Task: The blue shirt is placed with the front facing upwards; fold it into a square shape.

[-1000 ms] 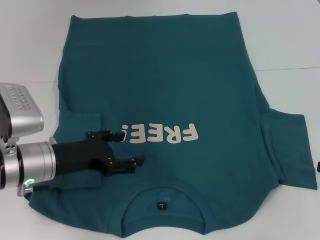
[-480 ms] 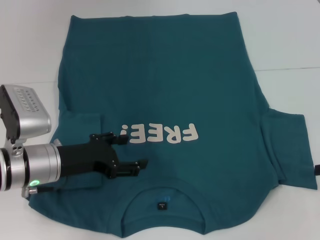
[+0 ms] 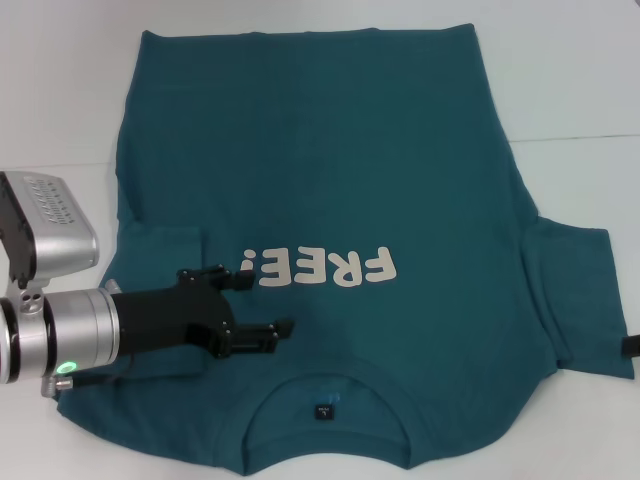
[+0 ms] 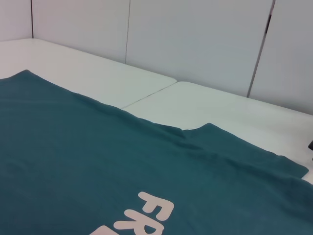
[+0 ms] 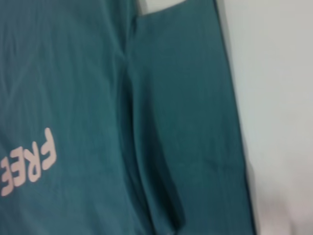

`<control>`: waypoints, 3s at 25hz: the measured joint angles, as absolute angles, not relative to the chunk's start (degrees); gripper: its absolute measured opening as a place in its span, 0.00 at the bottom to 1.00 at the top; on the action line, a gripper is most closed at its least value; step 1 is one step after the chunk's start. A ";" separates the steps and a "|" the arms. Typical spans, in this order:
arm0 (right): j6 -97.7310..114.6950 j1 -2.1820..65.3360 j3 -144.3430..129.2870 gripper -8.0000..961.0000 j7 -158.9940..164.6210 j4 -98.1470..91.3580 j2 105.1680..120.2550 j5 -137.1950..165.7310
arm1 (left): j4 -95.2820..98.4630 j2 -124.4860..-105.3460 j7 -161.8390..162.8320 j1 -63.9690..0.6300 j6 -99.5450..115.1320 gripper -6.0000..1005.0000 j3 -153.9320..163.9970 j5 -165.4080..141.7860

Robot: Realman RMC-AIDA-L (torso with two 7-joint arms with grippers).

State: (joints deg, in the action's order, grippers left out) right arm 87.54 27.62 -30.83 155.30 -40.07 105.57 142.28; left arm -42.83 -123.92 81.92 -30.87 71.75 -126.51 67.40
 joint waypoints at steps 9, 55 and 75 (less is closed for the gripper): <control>84.72 28.70 -31.10 0.73 155.12 -39.60 106.62 143.91 | -43.03 -123.92 82.00 -30.72 72.33 0.88 -126.48 67.39; 82.90 30.53 -30.63 0.73 154.69 -39.94 108.95 145.51 | -44.04 -123.75 82.07 -29.79 73.71 0.88 -126.82 67.47; 80.10 30.94 -29.80 0.72 154.05 -39.51 109.73 142.91 | -43.67 -123.84 81.75 -29.83 73.17 0.88 -126.83 67.65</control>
State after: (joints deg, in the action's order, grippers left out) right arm 80.10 30.94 -29.80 154.05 -39.51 109.73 142.91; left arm -43.67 -123.84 81.75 -29.83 73.17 -126.83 67.65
